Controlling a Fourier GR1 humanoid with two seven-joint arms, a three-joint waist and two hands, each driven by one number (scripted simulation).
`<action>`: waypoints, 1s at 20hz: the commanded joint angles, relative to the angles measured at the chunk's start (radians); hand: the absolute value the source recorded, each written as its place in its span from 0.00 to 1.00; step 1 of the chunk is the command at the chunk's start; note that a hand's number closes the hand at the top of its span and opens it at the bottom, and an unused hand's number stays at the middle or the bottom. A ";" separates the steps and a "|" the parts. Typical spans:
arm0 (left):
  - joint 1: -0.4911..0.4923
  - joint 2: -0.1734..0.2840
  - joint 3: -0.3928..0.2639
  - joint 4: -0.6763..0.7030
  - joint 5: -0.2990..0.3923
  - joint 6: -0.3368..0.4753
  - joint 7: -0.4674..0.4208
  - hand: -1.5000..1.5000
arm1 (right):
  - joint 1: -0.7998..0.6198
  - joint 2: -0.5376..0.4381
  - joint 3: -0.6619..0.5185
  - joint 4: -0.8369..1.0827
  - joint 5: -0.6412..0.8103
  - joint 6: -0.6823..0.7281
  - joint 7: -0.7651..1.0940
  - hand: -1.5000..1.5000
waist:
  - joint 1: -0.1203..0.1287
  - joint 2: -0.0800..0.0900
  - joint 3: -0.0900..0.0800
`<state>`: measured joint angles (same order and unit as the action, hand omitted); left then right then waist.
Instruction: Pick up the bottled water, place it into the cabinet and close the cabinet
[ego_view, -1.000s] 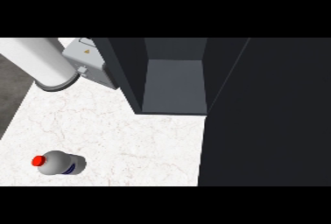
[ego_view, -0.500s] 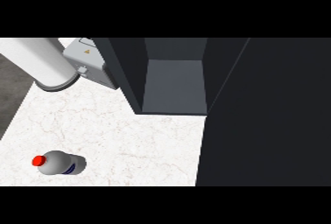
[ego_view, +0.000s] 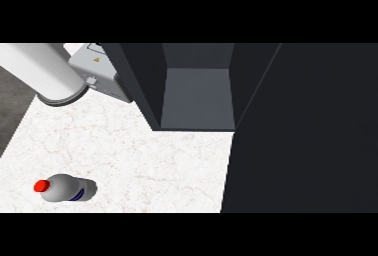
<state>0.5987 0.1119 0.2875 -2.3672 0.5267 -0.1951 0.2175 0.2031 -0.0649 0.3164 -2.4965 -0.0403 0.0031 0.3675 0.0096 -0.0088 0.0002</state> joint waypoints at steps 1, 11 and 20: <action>0.029 -0.014 0.015 -0.224 0.077 0.025 0.047 0.00 | -0.034 -0.007 -0.011 -0.093 0.030 -0.026 0.070 0.00 | 0.004 0.003 0.000; -0.054 0.033 0.103 -0.075 0.120 0.001 0.043 0.00 | -0.032 -0.067 -0.047 -0.197 -0.054 -0.028 0.158 0.00 | -0.008 0.005 0.000; -0.163 -0.013 0.074 0.129 -0.080 -0.006 -0.035 0.00 | -0.041 -0.079 -0.023 -0.200 -0.030 -0.060 0.188 0.00 | -0.014 0.007 -0.001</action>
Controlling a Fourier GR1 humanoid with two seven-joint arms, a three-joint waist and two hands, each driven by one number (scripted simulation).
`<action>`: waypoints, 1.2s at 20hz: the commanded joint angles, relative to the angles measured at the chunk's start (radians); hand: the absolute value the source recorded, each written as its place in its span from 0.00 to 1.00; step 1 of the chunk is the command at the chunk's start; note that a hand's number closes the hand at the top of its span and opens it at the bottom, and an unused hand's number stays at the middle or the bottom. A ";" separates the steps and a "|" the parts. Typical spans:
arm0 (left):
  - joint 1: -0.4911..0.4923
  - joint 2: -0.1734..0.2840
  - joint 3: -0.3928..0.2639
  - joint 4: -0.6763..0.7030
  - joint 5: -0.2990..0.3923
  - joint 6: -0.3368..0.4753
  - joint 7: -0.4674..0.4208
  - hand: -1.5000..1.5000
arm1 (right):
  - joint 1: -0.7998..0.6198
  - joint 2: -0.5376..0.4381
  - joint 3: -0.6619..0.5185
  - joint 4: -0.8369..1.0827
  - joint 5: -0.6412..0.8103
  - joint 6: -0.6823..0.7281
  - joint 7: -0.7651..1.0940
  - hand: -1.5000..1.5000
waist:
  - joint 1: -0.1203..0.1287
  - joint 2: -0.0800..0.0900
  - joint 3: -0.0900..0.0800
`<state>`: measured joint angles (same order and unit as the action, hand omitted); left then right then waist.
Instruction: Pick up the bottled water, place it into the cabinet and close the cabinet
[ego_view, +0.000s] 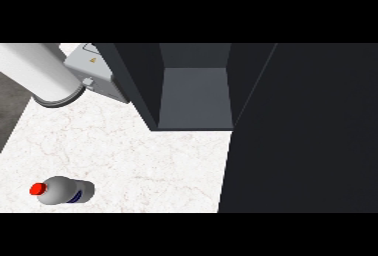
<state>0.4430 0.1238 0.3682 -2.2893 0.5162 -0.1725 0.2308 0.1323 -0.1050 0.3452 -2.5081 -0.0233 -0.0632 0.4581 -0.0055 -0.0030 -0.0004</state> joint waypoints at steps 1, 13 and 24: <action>-0.034 -0.020 -0.035 0.061 -0.096 -0.012 -0.024 0.00 | -0.041 -0.020 -0.045 -0.178 -0.035 -0.013 0.126 0.00 | 0.001 0.002 0.000; -0.142 -0.015 0.005 0.438 -0.221 -0.110 -0.241 0.00 | -0.009 -0.058 0.009 -0.212 0.003 -0.034 0.130 0.00 | -0.008 0.001 0.000; -0.150 -0.036 0.020 0.771 -0.329 -0.184 -0.528 0.00 | -0.060 -0.062 0.026 -0.186 0.029 -0.075 0.143 0.00 | -0.003 0.001 0.000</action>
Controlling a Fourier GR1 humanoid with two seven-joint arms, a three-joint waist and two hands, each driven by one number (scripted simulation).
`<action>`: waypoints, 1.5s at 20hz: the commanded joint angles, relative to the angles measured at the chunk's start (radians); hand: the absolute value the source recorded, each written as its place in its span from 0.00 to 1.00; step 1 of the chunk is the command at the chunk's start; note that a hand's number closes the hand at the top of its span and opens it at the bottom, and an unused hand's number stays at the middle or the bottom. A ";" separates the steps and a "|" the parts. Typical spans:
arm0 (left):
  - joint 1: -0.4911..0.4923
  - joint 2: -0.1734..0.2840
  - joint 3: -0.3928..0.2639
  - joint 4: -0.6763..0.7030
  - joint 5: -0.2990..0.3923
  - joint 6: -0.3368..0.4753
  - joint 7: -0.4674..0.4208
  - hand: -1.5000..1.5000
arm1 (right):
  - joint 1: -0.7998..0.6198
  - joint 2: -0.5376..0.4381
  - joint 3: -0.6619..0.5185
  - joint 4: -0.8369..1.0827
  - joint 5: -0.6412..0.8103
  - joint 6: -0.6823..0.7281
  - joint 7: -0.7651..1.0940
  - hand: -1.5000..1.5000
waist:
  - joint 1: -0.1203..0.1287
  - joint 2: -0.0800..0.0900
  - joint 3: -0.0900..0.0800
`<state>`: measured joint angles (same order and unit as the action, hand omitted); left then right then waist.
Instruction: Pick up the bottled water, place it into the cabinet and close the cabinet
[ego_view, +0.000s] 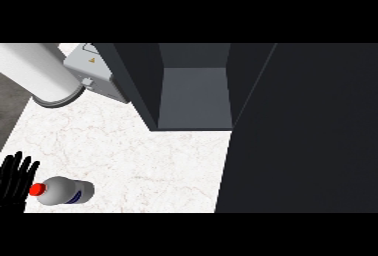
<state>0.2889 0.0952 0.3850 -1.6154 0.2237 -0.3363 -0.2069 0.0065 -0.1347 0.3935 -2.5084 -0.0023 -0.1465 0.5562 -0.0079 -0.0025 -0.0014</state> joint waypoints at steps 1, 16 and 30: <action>-0.011 -0.017 -0.005 0.166 -0.072 -0.016 -0.145 0.00 | 0.055 -0.029 -0.004 -0.160 0.020 0.011 0.032 0.00 | -0.001 0.001 0.001; -0.213 0.086 0.043 0.644 -0.140 -0.026 -0.398 0.00 | 0.040 -0.040 0.041 -0.191 0.065 -0.036 0.088 0.00 | -0.003 0.000 0.000; -0.337 0.097 0.050 0.942 -0.131 -0.072 -0.611 0.00 | 0.028 -0.070 0.032 -0.195 0.069 -0.073 0.080 0.00 | -0.007 0.001 0.000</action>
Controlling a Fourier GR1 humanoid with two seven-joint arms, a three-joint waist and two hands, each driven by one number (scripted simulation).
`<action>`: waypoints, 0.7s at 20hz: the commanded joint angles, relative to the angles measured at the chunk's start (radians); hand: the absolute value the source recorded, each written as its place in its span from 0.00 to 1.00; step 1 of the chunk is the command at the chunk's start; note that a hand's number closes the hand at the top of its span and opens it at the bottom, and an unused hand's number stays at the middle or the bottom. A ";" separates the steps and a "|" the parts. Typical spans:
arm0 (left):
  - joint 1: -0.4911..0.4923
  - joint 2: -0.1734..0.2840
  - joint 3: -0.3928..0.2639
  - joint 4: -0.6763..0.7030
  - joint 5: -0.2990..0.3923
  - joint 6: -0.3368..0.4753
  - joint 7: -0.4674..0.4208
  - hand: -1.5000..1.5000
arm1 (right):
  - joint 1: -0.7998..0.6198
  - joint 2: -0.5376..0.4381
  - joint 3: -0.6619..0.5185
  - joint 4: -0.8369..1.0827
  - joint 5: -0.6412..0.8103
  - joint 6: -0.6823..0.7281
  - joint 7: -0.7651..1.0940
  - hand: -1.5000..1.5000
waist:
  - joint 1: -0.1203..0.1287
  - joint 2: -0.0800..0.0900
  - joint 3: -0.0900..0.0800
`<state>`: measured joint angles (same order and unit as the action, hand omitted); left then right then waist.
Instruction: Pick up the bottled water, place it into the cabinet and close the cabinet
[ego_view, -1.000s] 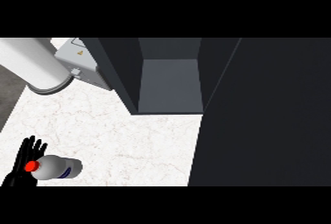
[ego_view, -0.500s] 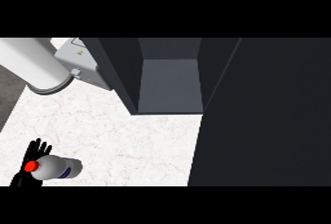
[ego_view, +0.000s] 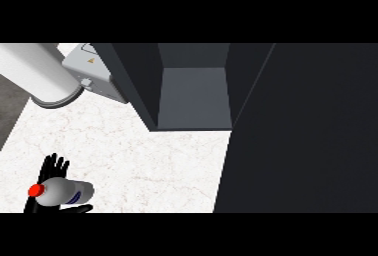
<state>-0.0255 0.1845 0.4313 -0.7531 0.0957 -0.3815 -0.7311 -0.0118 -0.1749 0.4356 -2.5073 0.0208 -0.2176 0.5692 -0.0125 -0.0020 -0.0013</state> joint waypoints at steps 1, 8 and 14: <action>-0.019 -0.014 -0.014 0.075 0.003 -0.035 -0.073 0.00 | 0.086 -0.017 0.023 -0.145 0.069 -0.002 0.014 0.00 | 0.002 0.000 0.001; -0.086 -0.019 -0.031 0.105 0.037 -0.056 -0.021 1.00 | 0.102 -0.021 0.044 -0.143 0.074 -0.020 -0.008 0.00 | 0.001 0.000 0.001; -0.108 -0.013 -0.054 0.133 0.061 -0.141 -0.049 1.00 | 0.171 -0.060 -0.081 -0.115 -0.045 0.037 -0.106 0.00 | 0.002 0.002 0.001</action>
<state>-0.1064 0.1734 0.3934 -0.6668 0.1573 -0.4617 -0.7167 0.0857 -0.2111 0.3976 -2.5002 0.0220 -0.2099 0.4632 -0.0113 -0.0029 0.0016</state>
